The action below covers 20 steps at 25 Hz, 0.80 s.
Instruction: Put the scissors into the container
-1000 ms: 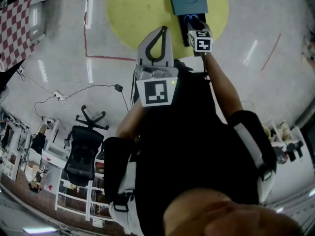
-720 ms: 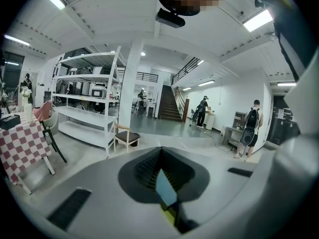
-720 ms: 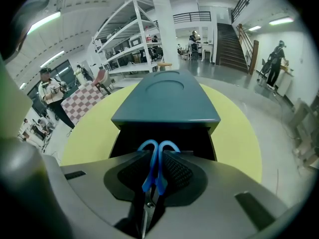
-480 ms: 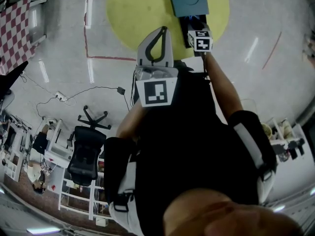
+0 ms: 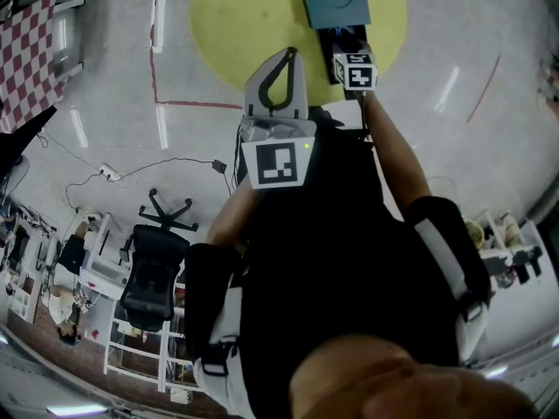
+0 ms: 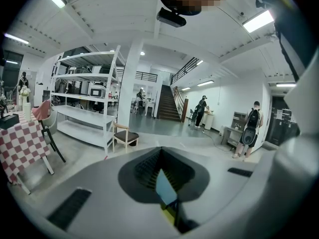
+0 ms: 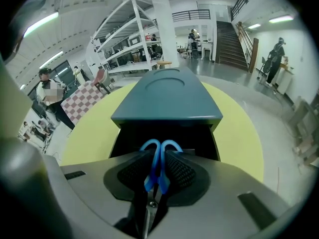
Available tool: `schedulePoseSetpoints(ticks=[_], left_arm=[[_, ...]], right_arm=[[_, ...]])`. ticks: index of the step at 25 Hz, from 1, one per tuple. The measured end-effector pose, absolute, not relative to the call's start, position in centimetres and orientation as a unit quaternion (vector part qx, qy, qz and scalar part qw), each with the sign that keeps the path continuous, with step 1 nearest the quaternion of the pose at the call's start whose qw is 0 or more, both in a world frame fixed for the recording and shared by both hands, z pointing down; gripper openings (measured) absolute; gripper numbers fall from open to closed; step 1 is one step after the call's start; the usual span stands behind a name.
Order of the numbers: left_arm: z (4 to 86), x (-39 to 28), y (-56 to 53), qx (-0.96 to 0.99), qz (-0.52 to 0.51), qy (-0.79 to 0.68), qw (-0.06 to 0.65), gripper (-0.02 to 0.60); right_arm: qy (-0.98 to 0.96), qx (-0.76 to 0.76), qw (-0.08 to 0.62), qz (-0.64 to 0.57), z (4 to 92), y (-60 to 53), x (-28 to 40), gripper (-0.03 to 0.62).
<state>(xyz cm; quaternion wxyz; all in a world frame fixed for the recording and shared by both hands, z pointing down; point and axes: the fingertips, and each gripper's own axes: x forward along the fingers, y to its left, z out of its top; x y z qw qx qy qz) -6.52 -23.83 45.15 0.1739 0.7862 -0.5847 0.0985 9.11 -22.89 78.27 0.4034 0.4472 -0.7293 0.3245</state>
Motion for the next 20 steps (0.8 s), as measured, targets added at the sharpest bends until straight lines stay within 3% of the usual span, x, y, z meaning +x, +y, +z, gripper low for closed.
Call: schedulePoseSetpoints(ticks=[16,20], left_arm=[[42.4,-4.8,-19.3,0.788,0.084,-0.593,0.140,-0.002],[41.2,-3.9,-17.3,0.784,0.070,-0.601,0.141,-0.002]], right_arm=[[-0.742,0.466,0.375,0.302,74.6,-21.2,9.9,0.080],[-0.752,0.464,0.363,0.297,73.0,-20.1,10.3,0.043]])
